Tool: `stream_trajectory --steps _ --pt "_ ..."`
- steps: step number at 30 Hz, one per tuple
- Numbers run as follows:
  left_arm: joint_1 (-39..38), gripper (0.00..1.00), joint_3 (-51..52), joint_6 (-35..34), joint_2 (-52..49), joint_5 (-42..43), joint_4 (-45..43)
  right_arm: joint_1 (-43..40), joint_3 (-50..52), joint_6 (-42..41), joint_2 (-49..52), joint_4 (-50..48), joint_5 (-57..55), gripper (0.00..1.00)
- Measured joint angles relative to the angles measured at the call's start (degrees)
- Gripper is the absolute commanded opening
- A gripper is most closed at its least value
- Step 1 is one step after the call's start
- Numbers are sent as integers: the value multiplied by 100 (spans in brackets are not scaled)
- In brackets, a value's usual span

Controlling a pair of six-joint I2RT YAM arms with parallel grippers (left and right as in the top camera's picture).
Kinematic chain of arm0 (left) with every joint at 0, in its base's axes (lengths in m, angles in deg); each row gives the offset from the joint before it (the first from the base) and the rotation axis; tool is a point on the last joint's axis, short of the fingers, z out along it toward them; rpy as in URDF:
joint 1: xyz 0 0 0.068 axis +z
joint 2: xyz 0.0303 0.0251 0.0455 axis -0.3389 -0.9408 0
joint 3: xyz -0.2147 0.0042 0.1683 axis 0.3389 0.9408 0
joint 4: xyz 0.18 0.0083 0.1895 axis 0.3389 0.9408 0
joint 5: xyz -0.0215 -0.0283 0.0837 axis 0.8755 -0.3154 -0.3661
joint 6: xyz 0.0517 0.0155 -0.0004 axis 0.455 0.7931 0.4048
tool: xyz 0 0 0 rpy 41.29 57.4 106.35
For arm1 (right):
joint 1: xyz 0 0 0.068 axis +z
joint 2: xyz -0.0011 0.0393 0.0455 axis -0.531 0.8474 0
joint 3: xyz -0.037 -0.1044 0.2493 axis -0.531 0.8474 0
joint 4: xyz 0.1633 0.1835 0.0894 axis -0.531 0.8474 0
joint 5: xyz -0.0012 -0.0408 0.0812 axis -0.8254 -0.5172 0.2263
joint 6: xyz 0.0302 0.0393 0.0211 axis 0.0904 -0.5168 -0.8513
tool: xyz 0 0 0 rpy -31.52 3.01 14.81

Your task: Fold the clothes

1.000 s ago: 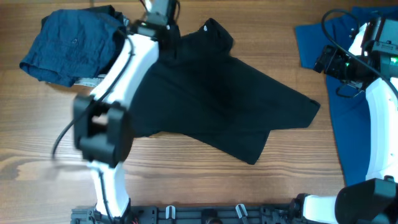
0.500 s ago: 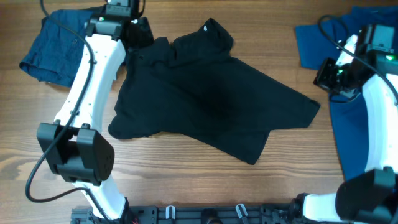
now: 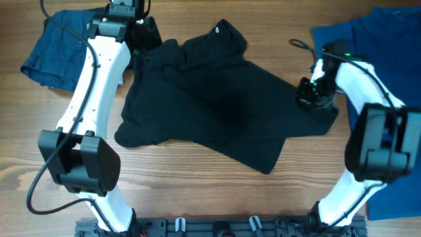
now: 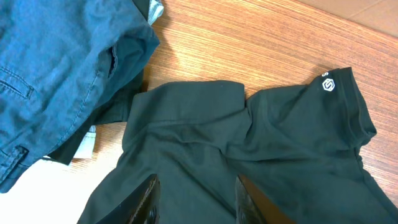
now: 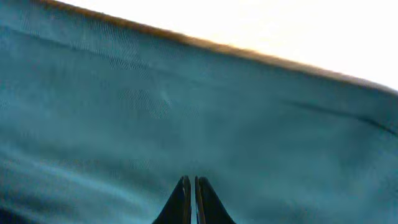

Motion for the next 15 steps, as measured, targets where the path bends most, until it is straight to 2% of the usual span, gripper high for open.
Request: stream_trajectory --steps 9,15 --pt "0 41 0 2 0 20 -2 122 -87 -232 393 -780 103 4" --pt "0 43 0 2 0 20 -4 168 -197 -273 640 -2186 284 4"
